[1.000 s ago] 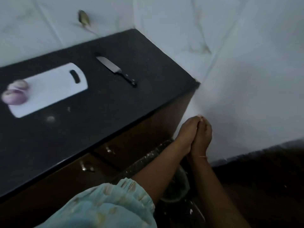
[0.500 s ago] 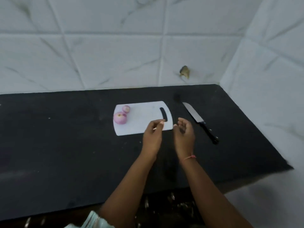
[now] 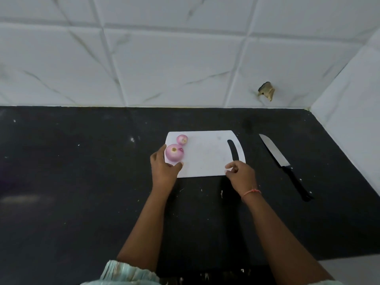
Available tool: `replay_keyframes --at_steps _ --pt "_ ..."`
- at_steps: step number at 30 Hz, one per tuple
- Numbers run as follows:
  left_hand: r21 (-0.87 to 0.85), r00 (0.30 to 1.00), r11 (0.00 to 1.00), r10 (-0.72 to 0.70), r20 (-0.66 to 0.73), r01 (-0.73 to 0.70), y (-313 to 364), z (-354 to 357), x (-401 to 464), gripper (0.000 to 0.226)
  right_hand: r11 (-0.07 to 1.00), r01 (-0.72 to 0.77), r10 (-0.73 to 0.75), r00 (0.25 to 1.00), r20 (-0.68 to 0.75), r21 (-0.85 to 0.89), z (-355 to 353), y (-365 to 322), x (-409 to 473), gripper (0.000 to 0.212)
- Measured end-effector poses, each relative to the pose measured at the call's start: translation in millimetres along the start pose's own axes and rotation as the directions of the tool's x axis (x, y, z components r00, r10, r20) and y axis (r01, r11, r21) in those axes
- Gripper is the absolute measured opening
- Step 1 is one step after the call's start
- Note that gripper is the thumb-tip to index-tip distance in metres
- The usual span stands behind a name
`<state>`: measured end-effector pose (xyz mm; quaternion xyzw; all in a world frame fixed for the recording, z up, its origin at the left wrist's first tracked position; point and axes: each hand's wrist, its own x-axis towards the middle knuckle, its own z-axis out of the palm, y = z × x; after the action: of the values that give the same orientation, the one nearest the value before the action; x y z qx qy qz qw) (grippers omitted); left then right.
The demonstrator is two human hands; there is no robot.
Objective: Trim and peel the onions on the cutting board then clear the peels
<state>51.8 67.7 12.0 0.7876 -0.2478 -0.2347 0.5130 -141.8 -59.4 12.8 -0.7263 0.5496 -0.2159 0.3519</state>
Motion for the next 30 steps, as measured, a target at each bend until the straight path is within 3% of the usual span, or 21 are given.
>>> replay_keyframes --at_steps 3,8,11,15,21,24,26,30 --pt "0.039 0.999 0.999 -0.023 0.025 0.022 -1.9 7.6 9.8 0.077 0.999 -0.006 0.009 0.997 0.082 -0.045 -4.0 8.7 8.9 0.009" --pt "0.072 1.000 0.997 -0.016 -0.022 0.017 -7.4 20.5 24.1 0.073 0.995 0.014 -0.028 0.988 -0.151 -0.094 -23.5 20.0 33.8 0.015" --pt "0.052 0.996 0.998 0.034 -0.087 -0.029 -12.8 27.4 31.8 0.062 0.910 -0.175 0.056 0.950 -0.308 -0.377 -49.6 43.1 53.6 0.037" --pt "0.096 0.993 0.994 0.065 -0.094 -0.056 -19.5 35.0 36.8 0.063 0.795 -0.364 0.221 0.919 -0.327 -0.485 -65.1 75.2 66.0 0.051" --pt "0.188 0.990 0.979 0.096 -0.100 -0.076 -20.2 34.8 37.9 0.068 0.798 -0.431 0.173 0.833 -0.526 -0.421 -71.7 92.8 74.1 0.045" --pt "0.200 0.991 0.976 0.101 -0.087 -0.081 -19.9 33.9 37.6 0.070 0.769 -0.484 0.249 0.828 -0.503 -0.418 -77.8 104.7 79.7 0.037" --pt "0.202 0.991 0.976 0.101 -0.093 -0.080 -18.4 34.3 36.1 0.071 0.775 -0.440 0.211 0.857 -0.470 -0.454 -78.4 105.8 83.6 0.032" --pt "0.204 0.990 0.976 0.099 -0.099 -0.077 -17.5 35.5 33.4 0.079 0.898 -0.314 0.181 0.903 -0.390 -0.310 -66.0 89.9 93.1 0.028"
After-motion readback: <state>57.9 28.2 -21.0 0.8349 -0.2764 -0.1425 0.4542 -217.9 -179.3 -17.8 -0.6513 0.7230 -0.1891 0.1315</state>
